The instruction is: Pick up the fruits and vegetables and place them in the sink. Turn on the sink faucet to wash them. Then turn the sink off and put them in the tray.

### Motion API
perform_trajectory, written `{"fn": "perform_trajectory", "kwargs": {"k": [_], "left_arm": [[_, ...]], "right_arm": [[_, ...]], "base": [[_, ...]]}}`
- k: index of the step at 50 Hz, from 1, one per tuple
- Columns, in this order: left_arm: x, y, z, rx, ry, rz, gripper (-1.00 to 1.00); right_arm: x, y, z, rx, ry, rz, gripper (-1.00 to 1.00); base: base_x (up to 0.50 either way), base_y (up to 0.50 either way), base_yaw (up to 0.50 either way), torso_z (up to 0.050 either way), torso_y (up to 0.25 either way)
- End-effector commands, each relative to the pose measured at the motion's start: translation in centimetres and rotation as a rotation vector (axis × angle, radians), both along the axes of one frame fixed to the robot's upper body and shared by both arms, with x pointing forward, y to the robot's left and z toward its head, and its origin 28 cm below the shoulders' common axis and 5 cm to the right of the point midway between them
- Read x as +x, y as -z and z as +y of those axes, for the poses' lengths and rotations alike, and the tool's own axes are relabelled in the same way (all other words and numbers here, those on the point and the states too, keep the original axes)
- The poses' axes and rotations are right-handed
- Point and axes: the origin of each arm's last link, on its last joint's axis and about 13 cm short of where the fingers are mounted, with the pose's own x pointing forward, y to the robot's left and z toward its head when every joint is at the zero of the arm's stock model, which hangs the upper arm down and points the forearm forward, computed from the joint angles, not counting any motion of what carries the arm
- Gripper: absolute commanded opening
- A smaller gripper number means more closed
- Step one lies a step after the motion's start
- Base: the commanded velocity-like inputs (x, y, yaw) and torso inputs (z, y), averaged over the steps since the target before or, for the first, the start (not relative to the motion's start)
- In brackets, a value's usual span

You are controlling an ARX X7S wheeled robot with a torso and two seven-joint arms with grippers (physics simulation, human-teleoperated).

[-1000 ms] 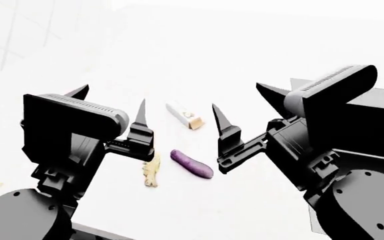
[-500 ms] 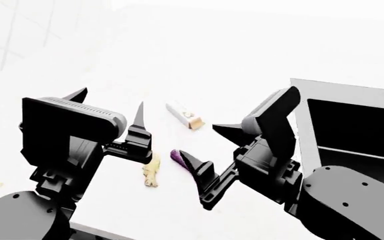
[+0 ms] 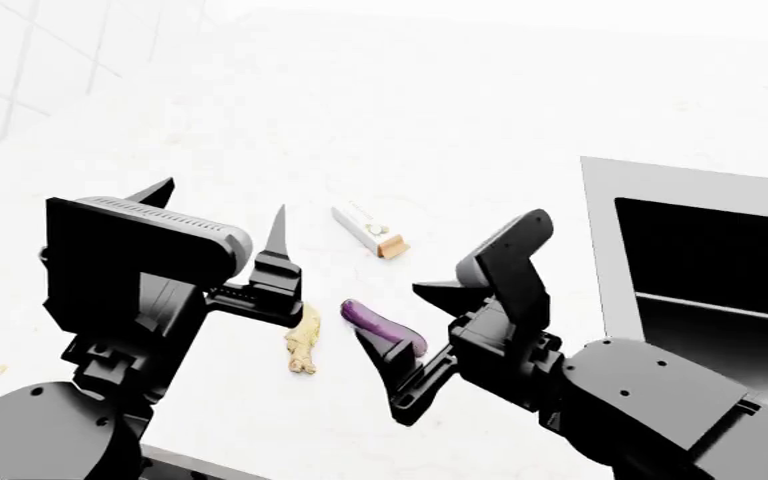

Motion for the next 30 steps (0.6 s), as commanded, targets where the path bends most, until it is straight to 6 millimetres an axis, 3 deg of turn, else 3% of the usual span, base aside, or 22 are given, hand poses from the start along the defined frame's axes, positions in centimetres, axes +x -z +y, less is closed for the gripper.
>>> {"fn": "perform_trajectory", "kwargs": {"k": [1,22,23,30], "left_arm": [[0.2,0.2,-0.1,-0.003,0.002,0.004,1.00],[0.2,0.1,-0.1,-0.004,0.007,0.003,1.00],[0.1,0.1,-0.1,-0.004,0.008,0.004,1.00],[0.0,0.2,-0.2,-0.002,0.006,0.009,1.00]], "right_arm": [[1.7,1.9,0.5,-0.072,0.039,0.041,1.00],[3.3,4.8,2.0,-0.231,0.057,0.096,1.00],[3.3,4.8,2.0,-0.234,0.056,0.097,-1.00],[3.0,4.6,1.3,-0.248,0.070,0.093,-1.00]], "base": [[0.00,0.00,0.00,0.000,0.000],[0.00,0.00,0.00,0.000,0.000],[0.00,0.00,0.00,0.000,0.000],[0.00,0.00,0.00,0.000,0.000]]}}
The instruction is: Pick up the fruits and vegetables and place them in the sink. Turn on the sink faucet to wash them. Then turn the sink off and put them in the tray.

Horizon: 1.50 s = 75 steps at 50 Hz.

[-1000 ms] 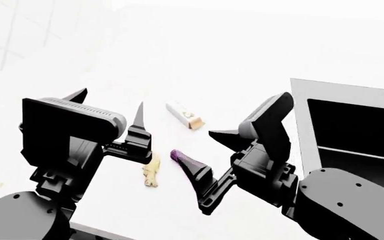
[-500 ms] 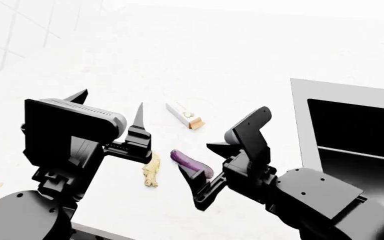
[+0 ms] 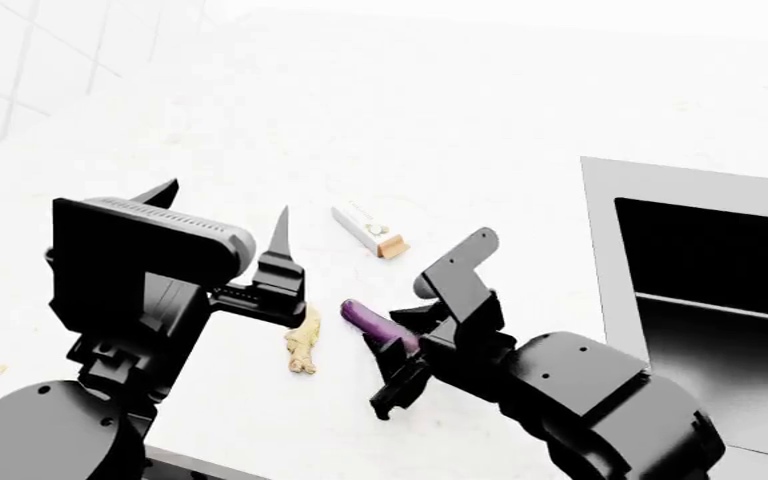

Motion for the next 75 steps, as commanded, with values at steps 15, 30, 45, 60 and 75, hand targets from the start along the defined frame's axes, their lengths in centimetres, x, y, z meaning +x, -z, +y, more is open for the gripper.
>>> {"fn": "perform_trajectory", "kwargs": {"k": [15,30,45,60,75], "left_arm": [[-0.7,2.1,-1.2,-0.020,-0.035,0.109,1.00],[-3.0,3.0,-4.0,-0.006,-0.085,0.339,1.00],[-2.6,5.2,-5.2,0.117,-0.077,0.401,1.00],[-1.0,7.5,-5.5,0.130,-0.071,0.478,1.00],[0.3,9.3,-5.5,0.137,-0.087,0.533,1.00]], "right_arm": [[-3.8,-6.1,-5.2,-0.012,0.166,-0.209,-1.00],[-6.3,-12.8,-5.3,0.037,0.191,-0.405,-1.00],[-7.5,-16.7,-4.9,0.059,0.215,-0.524,-1.00],[-8.1,-18.0,-4.7,0.058,0.205,-0.566,-1.00],[-8.3,-18.2,-4.6,0.058,0.199,-0.578,-1.00]], "base": [[0.00,0.00,0.00,0.000,0.000],[0.00,0.00,0.00,0.000,0.000],[0.00,0.00,0.00,0.000,0.000],[0.00,0.00,0.00,0.000,0.000],[0.00,0.00,0.00,0.000,0.000]]}}
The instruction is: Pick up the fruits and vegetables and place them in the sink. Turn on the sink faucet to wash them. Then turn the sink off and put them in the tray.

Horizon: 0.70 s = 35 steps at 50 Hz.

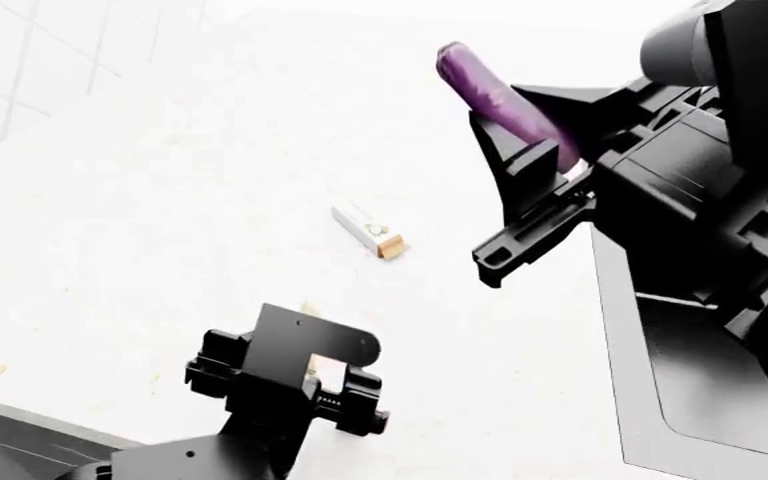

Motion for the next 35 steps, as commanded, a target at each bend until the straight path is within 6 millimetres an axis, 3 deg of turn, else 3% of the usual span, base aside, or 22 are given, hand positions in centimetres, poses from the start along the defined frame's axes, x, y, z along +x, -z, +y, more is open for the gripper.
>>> {"fn": "perform_trajectory", "kwargs": {"k": [1,5,6,24,35], "left_arm": [[1.1,2.0,0.3,0.047,-0.040,0.057,1.00],[1.4,2.3,0.4,0.041,-0.050,0.063,1.00],[1.4,2.4,0.4,0.041,-0.051,0.061,-1.00],[0.7,-1.2,1.2,-0.041,0.020,-0.145,-1.00],[0.9,-6.2,2.6,-0.126,0.044,-0.333,-1.00]], "right_arm": [[-0.2,-0.4,0.0,0.002,0.006,-0.020,-1.00],[-0.2,-0.3,0.0,0.001,0.006,-0.020,-1.00],[-0.2,-0.4,0.0,0.000,0.006,-0.020,-1.00],[-0.9,0.1,-0.5,-0.001,0.021,-0.027,-1.00],[-2.3,1.6,-1.3,0.035,0.052,-0.045,-1.00]], "base": [[0.00,0.00,0.00,0.000,0.000],[0.00,0.00,0.00,0.000,0.000],[0.00,0.00,0.00,0.000,0.000],[0.00,0.00,0.00,0.000,0.000],[0.00,0.00,0.00,0.000,0.000]]}}
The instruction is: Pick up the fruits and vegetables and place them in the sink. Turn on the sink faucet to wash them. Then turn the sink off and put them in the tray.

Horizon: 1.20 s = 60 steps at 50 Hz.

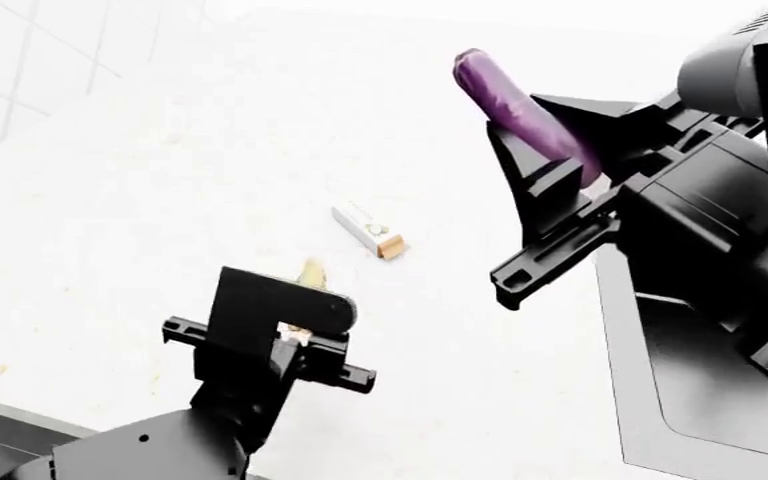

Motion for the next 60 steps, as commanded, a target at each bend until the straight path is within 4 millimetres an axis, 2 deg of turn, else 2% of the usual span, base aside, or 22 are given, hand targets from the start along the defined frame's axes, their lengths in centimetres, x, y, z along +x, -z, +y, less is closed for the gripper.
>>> {"fn": "perform_trajectory", "kwargs": {"k": [1,9,21,28,44,60], "left_arm": [[0.2,-4.4,1.5,-0.070,0.011,-0.170,-1.00],[0.4,-7.8,2.6,-0.123,-0.009,-0.241,-1.00],[0.2,-10.4,3.0,-0.148,0.013,-0.373,-1.00],[0.2,-11.7,3.1,-0.144,0.051,-0.402,-1.00],[0.6,-12.3,1.5,-0.041,0.221,-0.329,-1.00],[0.8,-11.3,2.0,0.030,0.203,-0.274,-1.00]], "right_arm": [[-1.1,1.2,-0.9,0.032,0.044,-0.020,-1.00],[-1.6,2.8,-1.8,0.071,0.094,-0.013,-1.00],[-1.6,4.5,-2.9,0.172,0.168,-0.006,-1.00],[-1.5,5.7,-3.0,0.199,0.171,0.030,-1.00],[-1.1,7.4,-3.3,0.198,0.142,0.104,-1.00],[-0.4,7.7,-3.5,0.203,0.155,0.146,-1.00]], "base": [[0.00,0.00,0.00,0.000,0.000],[-0.07,-0.29,0.00,0.000,0.000],[-0.30,-0.42,0.00,0.000,0.000],[-0.38,-0.09,-0.41,0.000,0.000],[-0.29,-0.05,-0.47,0.000,0.000],[0.06,-0.50,0.00,0.000,0.000]]}}
